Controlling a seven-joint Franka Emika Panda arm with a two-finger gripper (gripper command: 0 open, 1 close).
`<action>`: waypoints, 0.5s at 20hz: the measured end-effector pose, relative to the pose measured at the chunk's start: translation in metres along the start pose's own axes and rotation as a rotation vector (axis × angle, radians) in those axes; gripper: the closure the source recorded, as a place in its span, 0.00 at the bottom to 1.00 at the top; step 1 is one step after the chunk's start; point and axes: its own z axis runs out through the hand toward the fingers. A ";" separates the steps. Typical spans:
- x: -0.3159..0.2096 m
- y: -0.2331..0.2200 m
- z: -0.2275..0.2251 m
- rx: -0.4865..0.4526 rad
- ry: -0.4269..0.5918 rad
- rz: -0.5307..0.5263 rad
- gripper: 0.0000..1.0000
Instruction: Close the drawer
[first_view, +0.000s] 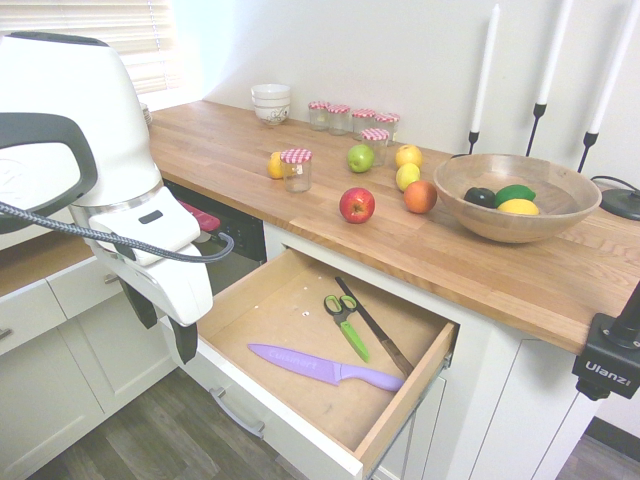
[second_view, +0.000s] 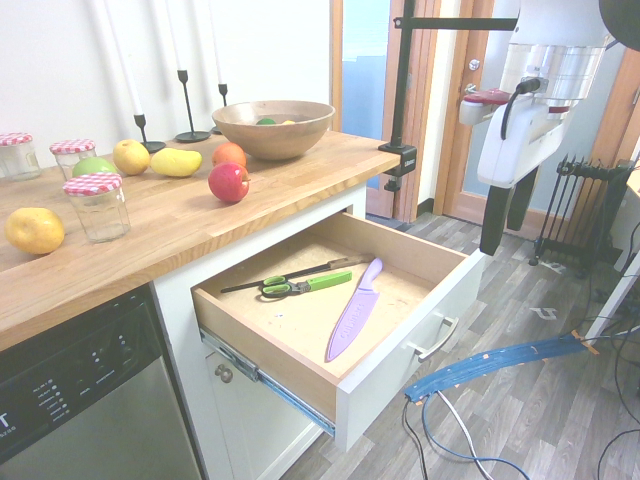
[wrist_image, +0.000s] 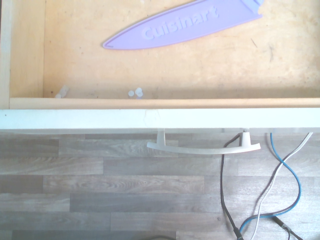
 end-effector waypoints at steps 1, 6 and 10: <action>0.000 0.000 0.000 -0.001 0.000 0.000 0.00; 0.020 0.007 0.040 -0.003 0.006 0.033 0.00; 0.031 0.004 0.109 -0.030 -0.023 0.037 0.00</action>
